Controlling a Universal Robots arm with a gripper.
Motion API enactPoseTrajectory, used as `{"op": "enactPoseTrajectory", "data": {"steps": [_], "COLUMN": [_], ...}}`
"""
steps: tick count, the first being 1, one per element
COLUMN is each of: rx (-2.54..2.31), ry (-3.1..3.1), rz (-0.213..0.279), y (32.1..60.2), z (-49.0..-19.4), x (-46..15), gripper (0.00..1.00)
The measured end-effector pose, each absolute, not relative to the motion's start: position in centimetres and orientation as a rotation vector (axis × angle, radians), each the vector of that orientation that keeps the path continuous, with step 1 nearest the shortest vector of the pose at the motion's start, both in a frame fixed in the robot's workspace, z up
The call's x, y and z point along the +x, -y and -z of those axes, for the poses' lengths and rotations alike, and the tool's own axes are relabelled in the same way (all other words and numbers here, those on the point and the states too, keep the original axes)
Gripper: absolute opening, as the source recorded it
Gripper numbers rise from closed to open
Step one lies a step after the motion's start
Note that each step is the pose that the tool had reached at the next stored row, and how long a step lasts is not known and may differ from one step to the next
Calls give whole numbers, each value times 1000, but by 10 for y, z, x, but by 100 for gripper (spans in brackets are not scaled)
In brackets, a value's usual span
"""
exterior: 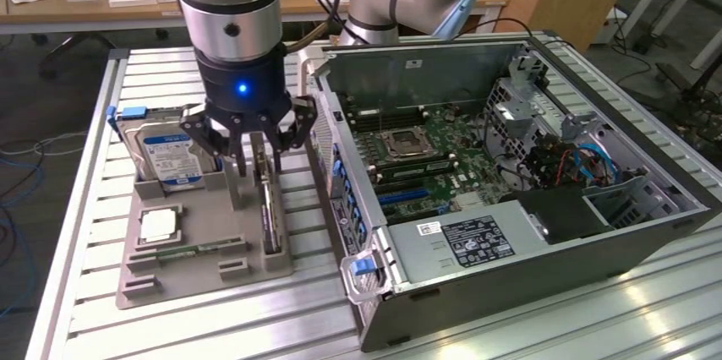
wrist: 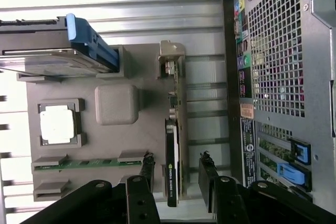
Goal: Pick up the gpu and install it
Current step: 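Pick up the gpu and move the gpu toward the slot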
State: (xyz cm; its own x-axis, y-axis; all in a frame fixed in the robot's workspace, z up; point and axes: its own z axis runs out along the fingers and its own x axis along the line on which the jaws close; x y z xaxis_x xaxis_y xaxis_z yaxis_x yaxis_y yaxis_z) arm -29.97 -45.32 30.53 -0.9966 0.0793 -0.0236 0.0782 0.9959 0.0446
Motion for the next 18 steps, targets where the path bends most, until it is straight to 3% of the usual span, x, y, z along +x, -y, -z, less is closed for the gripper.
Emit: {"op": "enactPoseTrajectory", "data": {"steps": [18], "rx": [123], "ry": [-3113], "rz": [-69], "y": [453], "z": [-300], "x": [-300], "gripper": [47]}}
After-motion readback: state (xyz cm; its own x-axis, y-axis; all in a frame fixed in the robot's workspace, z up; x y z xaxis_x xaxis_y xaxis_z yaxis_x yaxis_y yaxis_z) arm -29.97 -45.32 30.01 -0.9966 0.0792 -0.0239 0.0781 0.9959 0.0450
